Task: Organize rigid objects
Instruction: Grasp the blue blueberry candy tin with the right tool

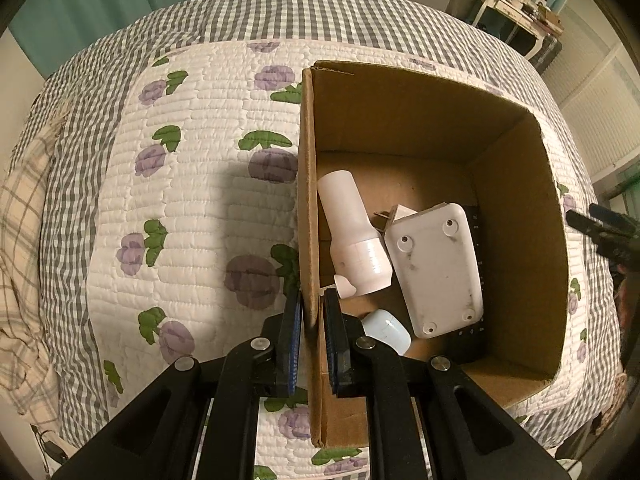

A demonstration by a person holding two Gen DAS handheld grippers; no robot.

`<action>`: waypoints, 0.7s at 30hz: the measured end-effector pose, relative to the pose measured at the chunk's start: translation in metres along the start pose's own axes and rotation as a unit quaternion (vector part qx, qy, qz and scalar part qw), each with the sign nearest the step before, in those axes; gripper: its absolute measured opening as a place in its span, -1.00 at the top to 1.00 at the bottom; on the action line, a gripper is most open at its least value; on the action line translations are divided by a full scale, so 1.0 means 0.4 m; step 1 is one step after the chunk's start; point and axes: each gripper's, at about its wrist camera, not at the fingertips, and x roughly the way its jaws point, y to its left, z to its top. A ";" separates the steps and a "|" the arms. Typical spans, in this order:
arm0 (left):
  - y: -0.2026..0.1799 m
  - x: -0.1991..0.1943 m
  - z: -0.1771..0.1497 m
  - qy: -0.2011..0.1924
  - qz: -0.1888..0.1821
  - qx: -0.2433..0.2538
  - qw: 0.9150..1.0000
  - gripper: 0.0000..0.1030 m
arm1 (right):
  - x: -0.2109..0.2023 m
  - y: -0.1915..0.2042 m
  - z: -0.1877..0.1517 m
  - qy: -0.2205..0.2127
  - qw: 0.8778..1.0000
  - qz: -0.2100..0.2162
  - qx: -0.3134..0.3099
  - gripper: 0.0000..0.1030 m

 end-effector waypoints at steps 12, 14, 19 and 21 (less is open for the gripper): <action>-0.006 -0.003 -0.004 0.001 0.008 -0.001 1.000 0.80 | 0.101 0.010 0.004 0.011 0.999 0.023 0.021 -0.78; -0.004 -0.004 -0.004 0.001 0.005 -0.003 1.000 0.80 | 0.114 0.007 0.001 0.018 0.999 0.025 0.030 -0.78; -0.003 -0.003 -0.002 0.002 0.006 -0.003 1.000 0.80 | 0.147 0.002 -0.005 0.037 0.997 0.040 0.055 -0.78; -0.002 -0.001 -0.003 0.002 0.004 -0.005 1.000 0.80 | 0.158 0.006 -0.005 0.043 0.997 0.039 0.056 -0.78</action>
